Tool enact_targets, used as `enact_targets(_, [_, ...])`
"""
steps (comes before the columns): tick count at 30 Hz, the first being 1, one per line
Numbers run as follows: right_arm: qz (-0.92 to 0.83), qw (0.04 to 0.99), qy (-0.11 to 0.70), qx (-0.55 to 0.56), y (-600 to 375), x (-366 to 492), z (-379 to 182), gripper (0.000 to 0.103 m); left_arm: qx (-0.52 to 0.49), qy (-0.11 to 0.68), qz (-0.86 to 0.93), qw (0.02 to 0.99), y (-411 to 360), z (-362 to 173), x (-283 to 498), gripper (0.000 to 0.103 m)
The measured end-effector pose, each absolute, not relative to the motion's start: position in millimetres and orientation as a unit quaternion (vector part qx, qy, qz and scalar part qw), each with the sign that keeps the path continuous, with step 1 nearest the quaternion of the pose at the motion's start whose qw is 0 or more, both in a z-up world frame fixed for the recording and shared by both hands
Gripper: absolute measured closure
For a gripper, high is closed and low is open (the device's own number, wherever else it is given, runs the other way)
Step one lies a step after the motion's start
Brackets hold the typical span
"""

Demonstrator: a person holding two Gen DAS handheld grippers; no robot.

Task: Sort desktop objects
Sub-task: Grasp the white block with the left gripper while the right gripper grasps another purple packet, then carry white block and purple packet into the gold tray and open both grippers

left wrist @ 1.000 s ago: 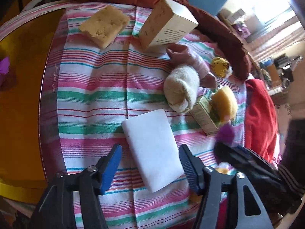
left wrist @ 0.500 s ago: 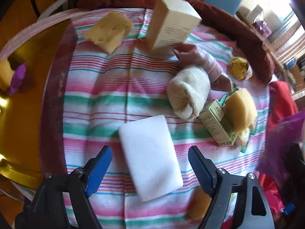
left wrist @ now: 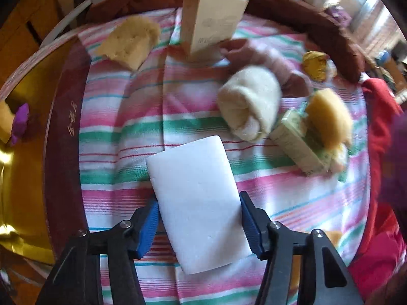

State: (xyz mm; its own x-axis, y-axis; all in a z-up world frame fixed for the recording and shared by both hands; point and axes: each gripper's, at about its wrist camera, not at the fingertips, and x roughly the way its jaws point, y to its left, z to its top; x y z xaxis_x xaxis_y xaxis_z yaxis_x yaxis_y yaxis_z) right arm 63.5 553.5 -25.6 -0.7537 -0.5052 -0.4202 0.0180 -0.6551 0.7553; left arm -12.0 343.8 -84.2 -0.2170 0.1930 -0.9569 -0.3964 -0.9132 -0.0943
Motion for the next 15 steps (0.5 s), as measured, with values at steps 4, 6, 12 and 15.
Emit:
enact_targets(4, [-0.853, 0.148, -0.385, 0.319, 554, 64, -26, 0.060, -0.544, 0.087, 0.794, 0.258, 326, -51, 10, 0.044])
enact_targets(6, [-0.853, 0.142, -0.383, 0.325, 554, 64, -27, 0.060, -0.512, 0.092, 0.806, 0.281, 313, -31, 21, 0.044])
enact_targets(12, [-0.855, 0.122, -0.372, 0.341, 552, 62, -27, 0.060, -0.434, 0.075, 0.844, 0.307, 266, 19, 36, 0.044])
enact_targets(15, [-0.857, 0.108, -0.344, 0.367, 544, 56, -26, 0.060, -0.413, 0.061, 0.857, 0.301, 233, 36, 32, 0.044])
